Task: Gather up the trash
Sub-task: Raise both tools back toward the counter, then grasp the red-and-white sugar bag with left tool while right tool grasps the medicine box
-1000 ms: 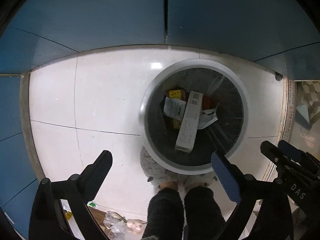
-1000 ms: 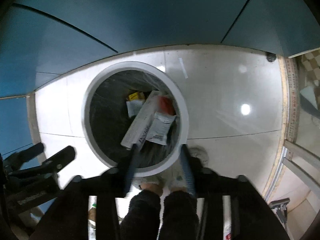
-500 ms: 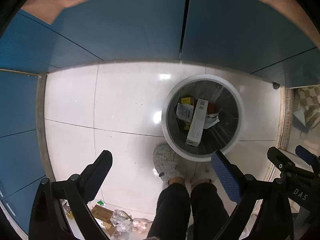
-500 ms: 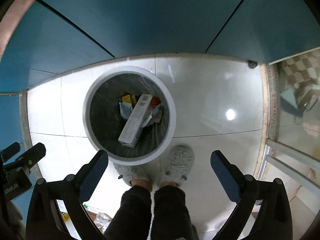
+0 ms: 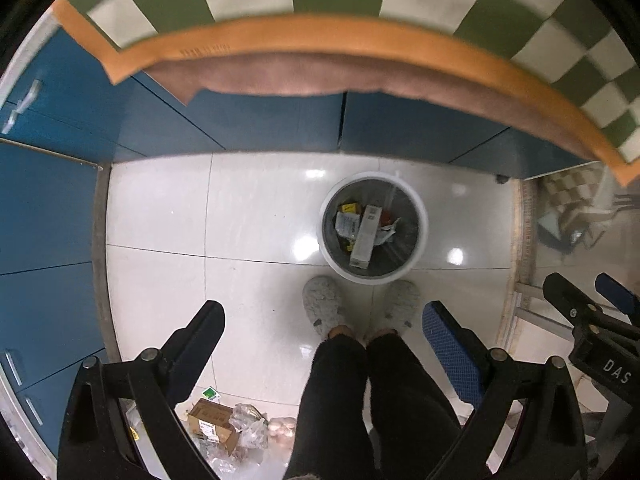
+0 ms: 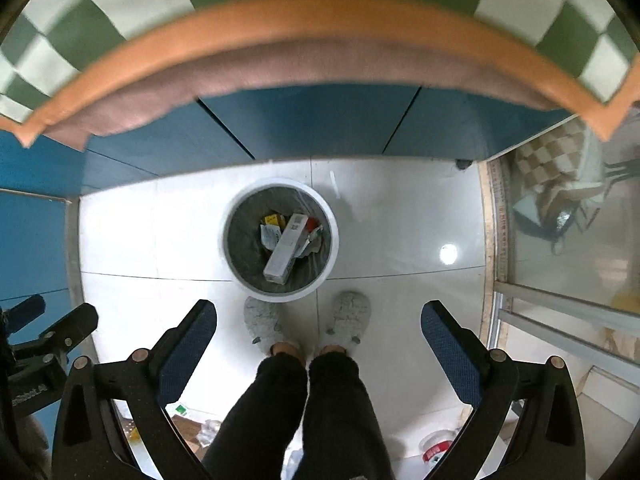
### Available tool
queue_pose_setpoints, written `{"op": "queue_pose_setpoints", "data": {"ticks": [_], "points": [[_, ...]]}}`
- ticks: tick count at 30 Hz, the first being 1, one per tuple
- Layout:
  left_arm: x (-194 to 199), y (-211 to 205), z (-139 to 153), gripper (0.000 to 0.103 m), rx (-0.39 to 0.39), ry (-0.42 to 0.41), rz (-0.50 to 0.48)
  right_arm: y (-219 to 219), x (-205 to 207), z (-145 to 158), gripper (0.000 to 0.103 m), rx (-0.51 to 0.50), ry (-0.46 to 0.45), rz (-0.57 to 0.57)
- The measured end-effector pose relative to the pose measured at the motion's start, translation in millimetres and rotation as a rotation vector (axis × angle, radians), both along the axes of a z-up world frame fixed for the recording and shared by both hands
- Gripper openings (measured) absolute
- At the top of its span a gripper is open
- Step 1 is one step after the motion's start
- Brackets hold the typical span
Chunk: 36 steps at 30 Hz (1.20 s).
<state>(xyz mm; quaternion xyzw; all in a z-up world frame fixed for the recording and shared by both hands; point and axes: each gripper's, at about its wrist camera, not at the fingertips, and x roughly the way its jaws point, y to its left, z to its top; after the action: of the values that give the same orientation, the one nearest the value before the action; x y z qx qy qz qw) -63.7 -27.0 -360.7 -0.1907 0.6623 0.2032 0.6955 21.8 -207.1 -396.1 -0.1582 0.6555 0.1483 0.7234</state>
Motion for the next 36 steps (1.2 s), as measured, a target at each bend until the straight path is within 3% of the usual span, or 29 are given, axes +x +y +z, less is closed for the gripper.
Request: {"op": "queue_pose_setpoints", "data": {"ticks": [10,16,21,23,27,31,34,36], "points": [[-10.7,-0.4,106.8,0.101,0.038,-0.128,-0.024,-4.1,-30.5,149.1,0.103,0.050,-0.076,0.017],[20.0,22.7,166.1,0.101,0.143,-0.225,0.026,0.0,-0.9,208.2,0.103,0.193,-0.102,-0.028],[72.5,52.8,205.2,0.101,0.258,-0.280,0.090,21.9,60.3,250.9,0.103,0.317,-0.132,-0.028],[92.9,69.4,211.6,0.101,0.269,-0.285,0.136,35.9,91.8,259.7,0.103,0.352,-0.129,-0.010],[150.6,98.6,207.5,0.101,0.220,-0.275,0.235,63.4,173.1,266.4,0.103,0.425,-0.096,0.005],[209.6,115.3,204.4,0.101,0.158,-0.246,0.329,83.0,265.4,257.0,0.100,0.434,-0.048,0.024],[263.6,110.5,204.5,0.101,0.164,-0.228,0.292,93.0,329.6,246.5,0.098,0.431,-0.006,0.022],[315.0,98.6,199.9,0.101,0.207,-0.191,0.193,91.1,367.0,239.9,0.098,0.426,-0.002,0.000]]}}
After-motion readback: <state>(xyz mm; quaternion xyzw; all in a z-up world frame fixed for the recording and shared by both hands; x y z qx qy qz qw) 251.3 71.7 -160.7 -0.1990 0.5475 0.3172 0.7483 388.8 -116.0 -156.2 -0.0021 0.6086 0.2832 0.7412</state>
